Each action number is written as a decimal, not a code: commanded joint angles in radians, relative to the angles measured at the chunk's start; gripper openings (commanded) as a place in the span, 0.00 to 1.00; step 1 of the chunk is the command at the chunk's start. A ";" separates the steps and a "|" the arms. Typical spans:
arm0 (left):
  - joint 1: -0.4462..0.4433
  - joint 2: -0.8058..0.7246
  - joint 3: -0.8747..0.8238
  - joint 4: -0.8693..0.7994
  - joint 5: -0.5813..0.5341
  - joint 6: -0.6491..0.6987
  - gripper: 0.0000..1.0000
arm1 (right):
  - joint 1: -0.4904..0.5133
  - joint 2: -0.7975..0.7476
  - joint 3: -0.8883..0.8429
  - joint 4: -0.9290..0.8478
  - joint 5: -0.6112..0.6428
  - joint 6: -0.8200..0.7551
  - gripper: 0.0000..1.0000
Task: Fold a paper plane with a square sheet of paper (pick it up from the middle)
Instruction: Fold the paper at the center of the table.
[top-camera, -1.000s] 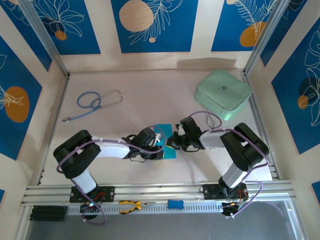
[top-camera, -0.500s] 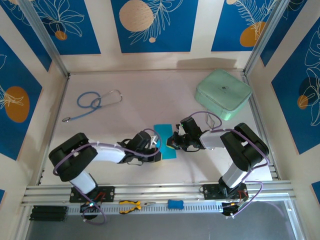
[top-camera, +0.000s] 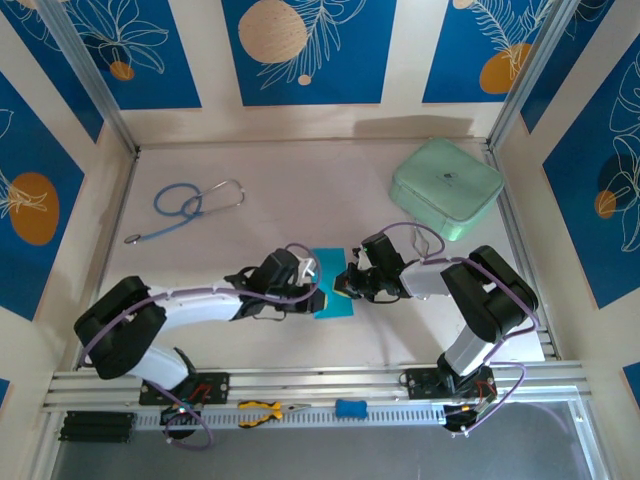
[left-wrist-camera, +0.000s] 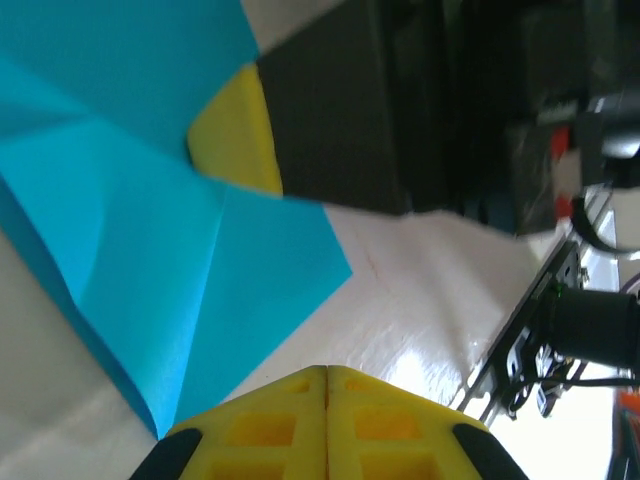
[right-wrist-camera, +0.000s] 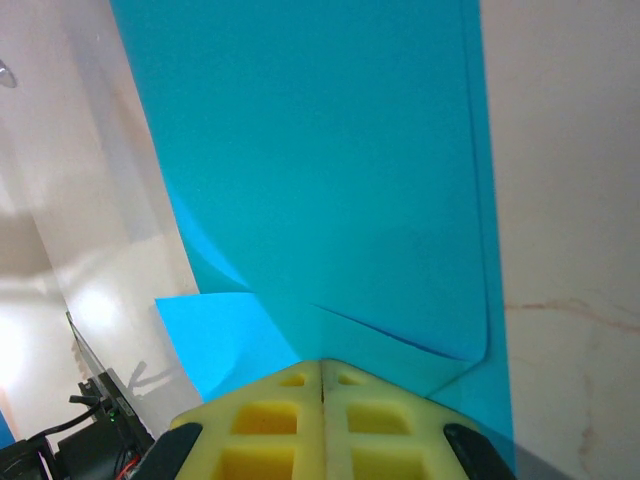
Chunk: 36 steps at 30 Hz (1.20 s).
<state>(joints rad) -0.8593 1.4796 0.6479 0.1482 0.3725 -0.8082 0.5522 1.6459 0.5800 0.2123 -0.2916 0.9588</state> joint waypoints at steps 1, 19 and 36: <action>0.023 0.067 0.037 -0.030 -0.006 0.030 0.08 | -0.009 0.031 -0.032 -0.102 0.048 -0.010 0.00; 0.024 0.234 0.124 0.070 0.060 0.020 0.08 | -0.008 0.029 -0.031 -0.102 0.044 -0.009 0.00; 0.026 0.258 -0.081 0.221 0.047 -0.090 0.07 | -0.014 0.041 -0.031 -0.109 0.043 -0.014 0.00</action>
<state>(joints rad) -0.8410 1.7390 0.6369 0.4095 0.4091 -0.8524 0.5495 1.6478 0.5800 0.2104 -0.3000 0.9585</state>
